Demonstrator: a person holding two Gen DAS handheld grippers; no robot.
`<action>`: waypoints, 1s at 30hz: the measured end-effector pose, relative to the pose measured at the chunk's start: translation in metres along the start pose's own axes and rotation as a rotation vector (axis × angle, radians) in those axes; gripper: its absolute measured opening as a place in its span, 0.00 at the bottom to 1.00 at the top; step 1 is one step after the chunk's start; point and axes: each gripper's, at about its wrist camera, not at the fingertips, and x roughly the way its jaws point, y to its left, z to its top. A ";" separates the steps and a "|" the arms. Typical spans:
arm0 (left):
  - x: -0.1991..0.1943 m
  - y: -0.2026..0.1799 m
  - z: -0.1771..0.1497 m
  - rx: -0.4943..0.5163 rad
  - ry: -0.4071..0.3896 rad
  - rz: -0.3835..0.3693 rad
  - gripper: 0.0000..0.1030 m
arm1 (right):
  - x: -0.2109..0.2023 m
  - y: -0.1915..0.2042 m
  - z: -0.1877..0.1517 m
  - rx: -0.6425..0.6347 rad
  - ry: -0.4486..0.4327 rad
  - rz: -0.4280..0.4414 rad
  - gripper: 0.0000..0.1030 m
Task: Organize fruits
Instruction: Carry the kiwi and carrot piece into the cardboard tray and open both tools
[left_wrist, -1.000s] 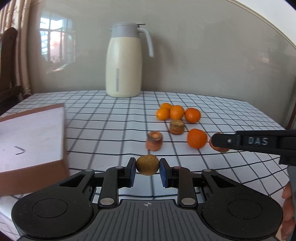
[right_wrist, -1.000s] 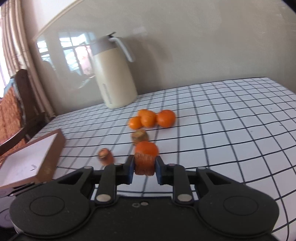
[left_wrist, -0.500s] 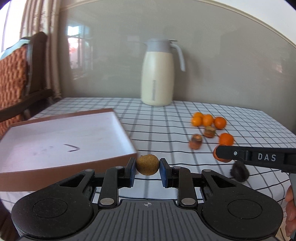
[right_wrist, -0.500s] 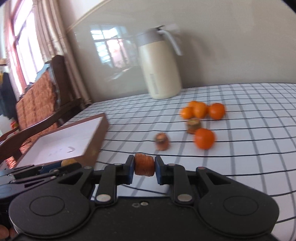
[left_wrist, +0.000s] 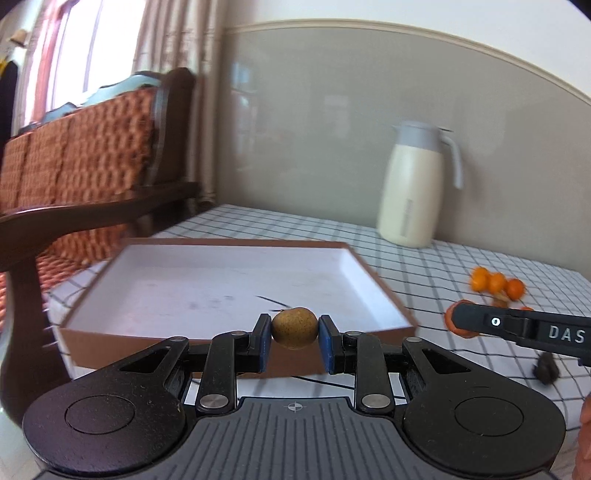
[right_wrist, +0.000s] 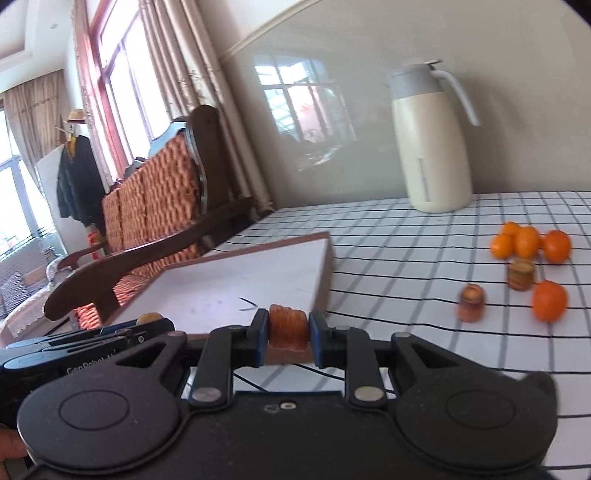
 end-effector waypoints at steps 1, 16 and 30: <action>0.000 0.005 0.000 -0.010 -0.002 0.012 0.27 | 0.002 0.003 0.000 -0.004 -0.002 0.006 0.14; 0.002 0.058 0.003 -0.068 -0.020 0.126 0.27 | 0.030 0.032 0.008 -0.022 -0.054 0.060 0.14; 0.030 0.097 0.013 -0.117 0.011 0.207 0.27 | 0.061 0.023 0.018 -0.016 -0.053 -0.041 0.14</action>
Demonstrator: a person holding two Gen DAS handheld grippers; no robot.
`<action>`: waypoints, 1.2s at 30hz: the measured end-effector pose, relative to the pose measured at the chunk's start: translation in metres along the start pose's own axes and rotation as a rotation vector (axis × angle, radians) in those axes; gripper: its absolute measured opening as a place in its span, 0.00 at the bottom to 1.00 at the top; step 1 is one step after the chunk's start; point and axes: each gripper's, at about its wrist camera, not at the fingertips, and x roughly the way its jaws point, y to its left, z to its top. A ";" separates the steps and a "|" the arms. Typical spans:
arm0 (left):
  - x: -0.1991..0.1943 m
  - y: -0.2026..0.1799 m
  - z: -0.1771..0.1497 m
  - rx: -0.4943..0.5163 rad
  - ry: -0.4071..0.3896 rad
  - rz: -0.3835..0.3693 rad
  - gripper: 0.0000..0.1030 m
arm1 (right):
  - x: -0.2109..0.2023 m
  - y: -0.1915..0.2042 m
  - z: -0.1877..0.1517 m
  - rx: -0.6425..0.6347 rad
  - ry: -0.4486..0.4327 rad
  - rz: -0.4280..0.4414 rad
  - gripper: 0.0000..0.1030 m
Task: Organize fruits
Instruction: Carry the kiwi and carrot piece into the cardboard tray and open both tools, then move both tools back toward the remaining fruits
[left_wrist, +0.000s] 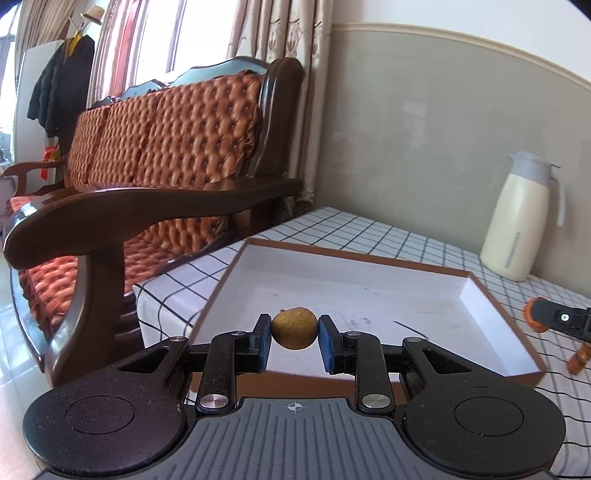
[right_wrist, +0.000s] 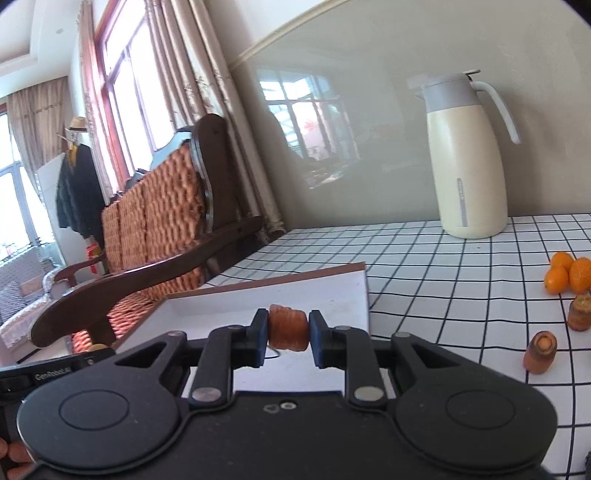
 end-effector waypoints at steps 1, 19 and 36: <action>0.004 0.000 0.001 0.007 0.002 0.005 0.27 | 0.003 -0.001 -0.001 -0.001 0.006 -0.007 0.14; 0.045 0.011 0.003 -0.026 0.065 0.111 0.27 | 0.050 0.000 0.002 -0.066 0.085 -0.088 0.26; -0.010 -0.011 0.020 -0.016 -0.140 0.166 1.00 | -0.024 -0.022 0.022 0.082 -0.254 -0.082 0.94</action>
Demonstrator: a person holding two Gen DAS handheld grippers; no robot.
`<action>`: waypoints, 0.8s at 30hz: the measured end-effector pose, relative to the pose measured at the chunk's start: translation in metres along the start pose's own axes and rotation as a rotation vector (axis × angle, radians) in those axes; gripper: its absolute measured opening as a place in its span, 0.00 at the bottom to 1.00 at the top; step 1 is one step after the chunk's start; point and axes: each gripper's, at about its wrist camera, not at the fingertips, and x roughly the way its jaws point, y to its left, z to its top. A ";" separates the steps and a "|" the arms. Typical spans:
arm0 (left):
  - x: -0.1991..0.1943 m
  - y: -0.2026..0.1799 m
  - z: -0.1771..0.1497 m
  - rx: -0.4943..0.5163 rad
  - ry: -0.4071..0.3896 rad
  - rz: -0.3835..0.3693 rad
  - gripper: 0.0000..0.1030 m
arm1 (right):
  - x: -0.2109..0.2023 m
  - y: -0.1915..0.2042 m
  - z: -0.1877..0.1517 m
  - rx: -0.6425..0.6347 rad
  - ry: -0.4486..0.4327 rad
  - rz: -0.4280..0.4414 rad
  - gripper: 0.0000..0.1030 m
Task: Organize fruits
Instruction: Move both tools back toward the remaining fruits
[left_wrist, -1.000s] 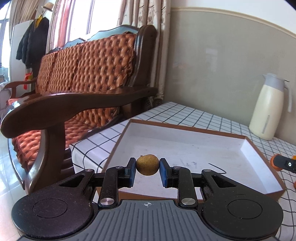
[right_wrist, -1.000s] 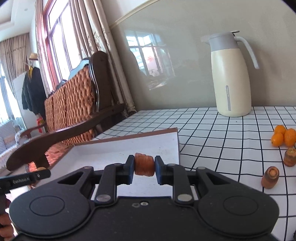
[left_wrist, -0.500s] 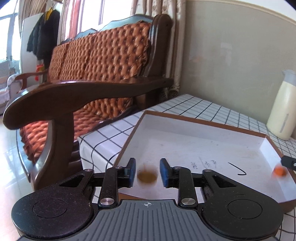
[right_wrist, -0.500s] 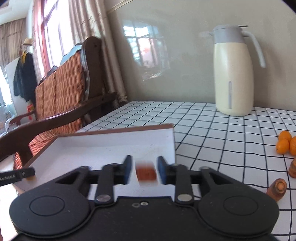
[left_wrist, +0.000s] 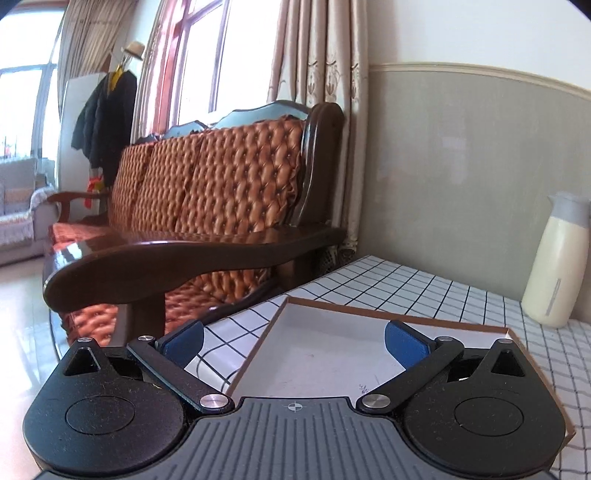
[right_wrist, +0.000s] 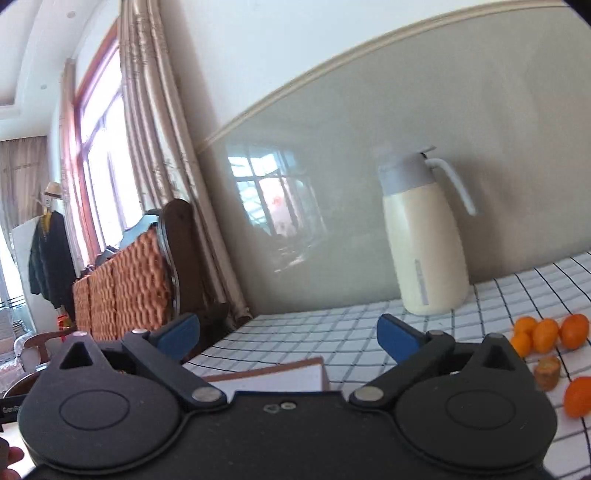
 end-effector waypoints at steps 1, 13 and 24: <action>0.000 -0.001 -0.001 0.011 -0.001 0.002 1.00 | 0.001 -0.004 -0.002 0.031 0.019 0.003 0.94; -0.016 -0.045 -0.010 0.097 0.020 -0.110 1.00 | -0.023 -0.026 -0.020 0.040 0.141 -0.074 0.94; -0.040 -0.114 -0.027 0.204 0.036 -0.286 1.00 | -0.065 -0.082 -0.002 0.049 0.108 -0.227 0.94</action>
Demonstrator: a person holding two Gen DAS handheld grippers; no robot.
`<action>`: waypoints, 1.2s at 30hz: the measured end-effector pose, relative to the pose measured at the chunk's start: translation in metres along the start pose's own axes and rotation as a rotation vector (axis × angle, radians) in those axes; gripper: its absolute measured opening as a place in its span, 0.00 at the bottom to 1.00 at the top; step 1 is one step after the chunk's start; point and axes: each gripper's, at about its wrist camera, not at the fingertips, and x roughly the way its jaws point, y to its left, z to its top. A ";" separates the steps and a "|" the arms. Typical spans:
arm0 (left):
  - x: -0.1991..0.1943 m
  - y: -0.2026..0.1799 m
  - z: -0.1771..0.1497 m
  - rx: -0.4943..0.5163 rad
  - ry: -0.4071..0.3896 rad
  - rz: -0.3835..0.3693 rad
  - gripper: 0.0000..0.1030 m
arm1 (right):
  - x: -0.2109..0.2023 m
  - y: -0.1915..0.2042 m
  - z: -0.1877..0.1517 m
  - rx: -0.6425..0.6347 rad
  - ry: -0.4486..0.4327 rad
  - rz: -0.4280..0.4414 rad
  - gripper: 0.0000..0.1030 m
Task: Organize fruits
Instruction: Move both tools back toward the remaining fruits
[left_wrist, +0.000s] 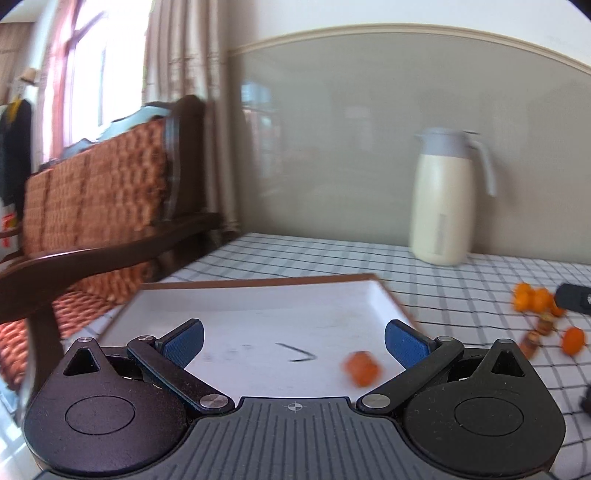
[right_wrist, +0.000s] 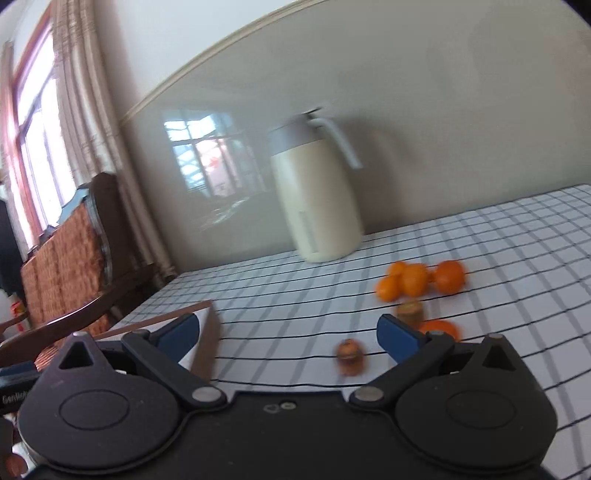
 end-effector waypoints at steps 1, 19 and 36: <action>-0.001 -0.007 0.000 0.008 -0.002 -0.018 1.00 | -0.003 -0.006 0.002 0.007 -0.006 -0.017 0.94; -0.016 -0.123 -0.025 0.180 0.054 -0.303 1.00 | -0.036 -0.080 0.011 0.018 0.028 -0.255 0.94; -0.039 -0.190 -0.046 0.247 0.071 -0.444 1.00 | -0.057 -0.117 0.015 0.077 0.018 -0.290 0.94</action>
